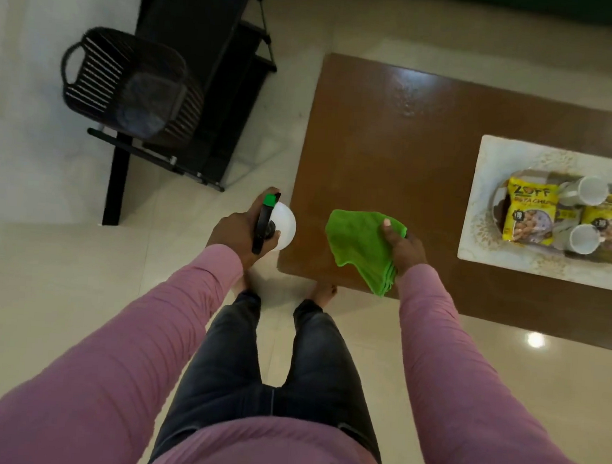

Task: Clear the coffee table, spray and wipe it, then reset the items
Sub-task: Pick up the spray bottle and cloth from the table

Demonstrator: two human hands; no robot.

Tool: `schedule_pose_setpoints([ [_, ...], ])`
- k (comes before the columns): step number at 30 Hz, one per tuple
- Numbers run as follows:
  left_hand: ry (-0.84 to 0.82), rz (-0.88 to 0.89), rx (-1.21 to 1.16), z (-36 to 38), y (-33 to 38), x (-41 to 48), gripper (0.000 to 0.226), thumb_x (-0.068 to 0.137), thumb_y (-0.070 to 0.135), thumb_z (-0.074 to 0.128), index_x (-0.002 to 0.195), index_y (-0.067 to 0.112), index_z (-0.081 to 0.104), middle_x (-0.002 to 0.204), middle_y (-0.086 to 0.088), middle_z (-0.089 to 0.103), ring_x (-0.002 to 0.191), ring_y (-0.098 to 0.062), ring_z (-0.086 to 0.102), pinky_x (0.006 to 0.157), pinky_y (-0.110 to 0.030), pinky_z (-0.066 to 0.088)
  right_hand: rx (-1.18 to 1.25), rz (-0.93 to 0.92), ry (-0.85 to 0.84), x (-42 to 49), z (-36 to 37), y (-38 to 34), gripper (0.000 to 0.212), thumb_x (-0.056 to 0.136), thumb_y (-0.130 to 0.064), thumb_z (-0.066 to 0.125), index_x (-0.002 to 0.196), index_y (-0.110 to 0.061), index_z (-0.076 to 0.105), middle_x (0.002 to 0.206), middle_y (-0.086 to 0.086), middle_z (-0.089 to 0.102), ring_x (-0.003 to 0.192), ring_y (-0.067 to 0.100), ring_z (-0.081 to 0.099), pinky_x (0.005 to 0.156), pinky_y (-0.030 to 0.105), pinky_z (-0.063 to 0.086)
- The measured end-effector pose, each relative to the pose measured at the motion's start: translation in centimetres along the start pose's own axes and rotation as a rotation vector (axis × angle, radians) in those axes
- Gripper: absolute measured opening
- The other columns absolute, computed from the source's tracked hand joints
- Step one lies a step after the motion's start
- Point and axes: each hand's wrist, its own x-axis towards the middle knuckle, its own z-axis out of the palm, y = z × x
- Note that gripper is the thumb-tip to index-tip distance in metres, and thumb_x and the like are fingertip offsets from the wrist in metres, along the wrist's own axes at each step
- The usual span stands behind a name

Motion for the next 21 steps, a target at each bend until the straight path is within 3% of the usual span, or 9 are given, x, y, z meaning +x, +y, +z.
schedule_pose_setpoints([
  [3, 0.045, -0.031, -0.057, -2.5, -2.6, -0.8, 0.069, 0.092, 0.039, 0.06, 0.151, 0.028, 0.024, 0.101, -0.016, 0.067, 0.092, -0.034, 0.065, 0.086, -0.04, 0.054, 0.033, -0.036, -0.034, -2.2, 2.6, -1.3, 0.066, 0.074, -0.042, 0.077, 0.126, -0.011, 0.05, 0.119, 0.014, 0.061, 0.103, 0.035, 0.061, 0.093, 0.055, 0.049],
  [6, 0.089, -0.022, -0.093, -5.3, -6.8, -1.6, 0.075, 0.091, 0.04, 0.06, 0.153, 0.034, 0.017, 0.102, -0.017, 0.067, 0.095, -0.037, 0.064, 0.086, -0.041, 0.052, -0.012, -0.082, -0.089, -4.8, 7.1, -2.4, 0.055, 0.073, -0.01, 0.079, 0.122, -0.003, 0.053, 0.115, 0.018, 0.064, 0.092, 0.033, 0.064, 0.077, 0.045, 0.054],
  [9, 0.122, -0.006, -0.107, -7.7, -11.6, -2.1, 0.076, 0.091, 0.041, 0.059, 0.153, 0.038, 0.014, 0.102, -0.019, 0.067, 0.096, -0.038, 0.063, 0.082, -0.039, 0.05, -0.082, -0.17, -0.044, -6.3, 12.0, -2.3, 0.056, 0.065, 0.005, 0.079, 0.116, -0.001, 0.057, 0.112, 0.02, 0.065, 0.095, 0.036, 0.065, 0.085, 0.054, 0.053],
  [13, 0.15, 0.024, -0.118, -11.0, -18.0, -2.2, 0.076, 0.093, 0.04, 0.057, 0.153, 0.039, 0.01, 0.099, -0.017, 0.067, 0.092, -0.037, 0.063, 0.08, -0.04, 0.052, -0.129, -0.245, 0.031, -7.7, 18.7, -1.3, 0.051, 0.062, 0.005, 0.08, 0.11, -0.001, 0.062, 0.107, 0.021, 0.068, 0.093, 0.036, 0.066, 0.088, 0.056, 0.052],
  [21, 0.211, 0.054, -0.246, -17.1, -27.4, 0.3, 0.078, 0.091, 0.036, 0.059, 0.152, 0.041, 0.01, 0.087, -0.013, 0.066, 0.078, -0.034, 0.064, 0.071, -0.036, 0.053, -0.148, -0.247, 0.034, -12.2, 28.5, -2.5, 0.046, 0.077, 0.005, 0.07, 0.12, 0.002, 0.056, 0.109, 0.02, 0.064, 0.092, 0.033, 0.061, 0.089, 0.048, 0.05],
])
